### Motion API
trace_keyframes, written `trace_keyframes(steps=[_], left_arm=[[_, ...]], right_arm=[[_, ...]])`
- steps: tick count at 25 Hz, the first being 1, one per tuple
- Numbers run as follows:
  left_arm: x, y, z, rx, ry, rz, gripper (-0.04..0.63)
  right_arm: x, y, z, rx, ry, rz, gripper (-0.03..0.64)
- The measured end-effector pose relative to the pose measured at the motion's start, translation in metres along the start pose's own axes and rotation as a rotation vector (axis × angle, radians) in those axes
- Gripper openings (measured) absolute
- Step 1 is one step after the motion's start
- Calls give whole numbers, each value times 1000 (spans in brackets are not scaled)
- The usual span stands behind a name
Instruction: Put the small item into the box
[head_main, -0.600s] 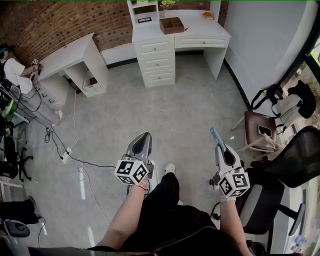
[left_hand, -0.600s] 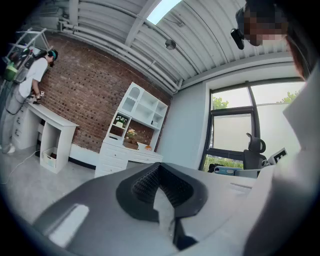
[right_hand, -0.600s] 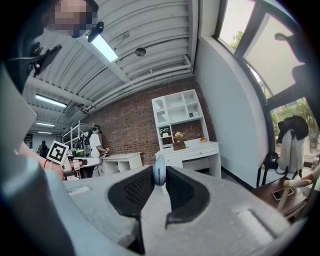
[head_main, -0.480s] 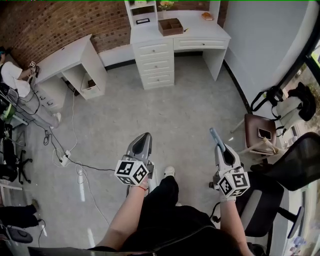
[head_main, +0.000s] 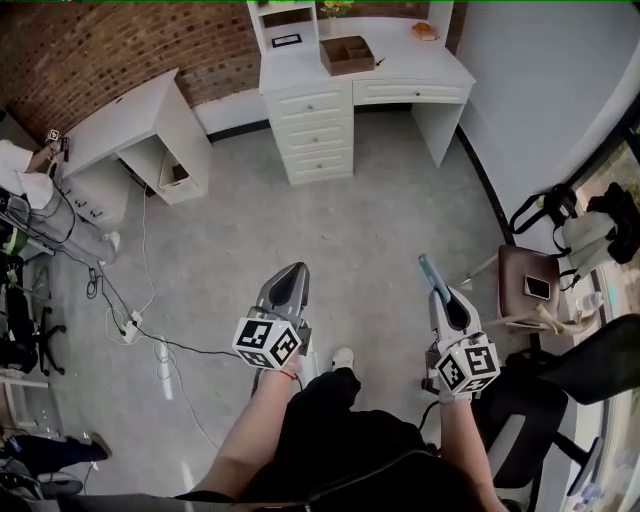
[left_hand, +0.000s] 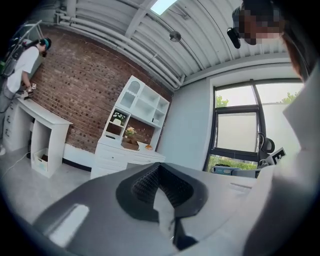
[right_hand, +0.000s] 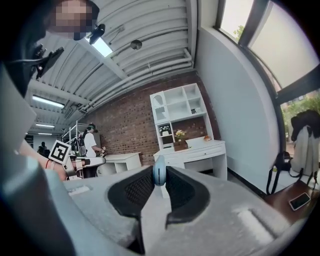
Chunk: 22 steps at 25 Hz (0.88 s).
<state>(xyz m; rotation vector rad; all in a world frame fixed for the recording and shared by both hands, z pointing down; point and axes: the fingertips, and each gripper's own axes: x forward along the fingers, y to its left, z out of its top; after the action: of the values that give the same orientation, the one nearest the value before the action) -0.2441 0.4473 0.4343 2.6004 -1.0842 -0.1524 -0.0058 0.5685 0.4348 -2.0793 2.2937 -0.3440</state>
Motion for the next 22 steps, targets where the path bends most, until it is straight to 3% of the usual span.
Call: trace_keyframes(steps=[9, 22], left_arm=[[62, 39, 14, 9, 0, -25, 0], [93, 63, 8, -20, 16, -3, 0]], right_arm=[[67, -29, 8, 26, -20, -53, 63], [101, -55, 13, 66, -22, -80, 64]])
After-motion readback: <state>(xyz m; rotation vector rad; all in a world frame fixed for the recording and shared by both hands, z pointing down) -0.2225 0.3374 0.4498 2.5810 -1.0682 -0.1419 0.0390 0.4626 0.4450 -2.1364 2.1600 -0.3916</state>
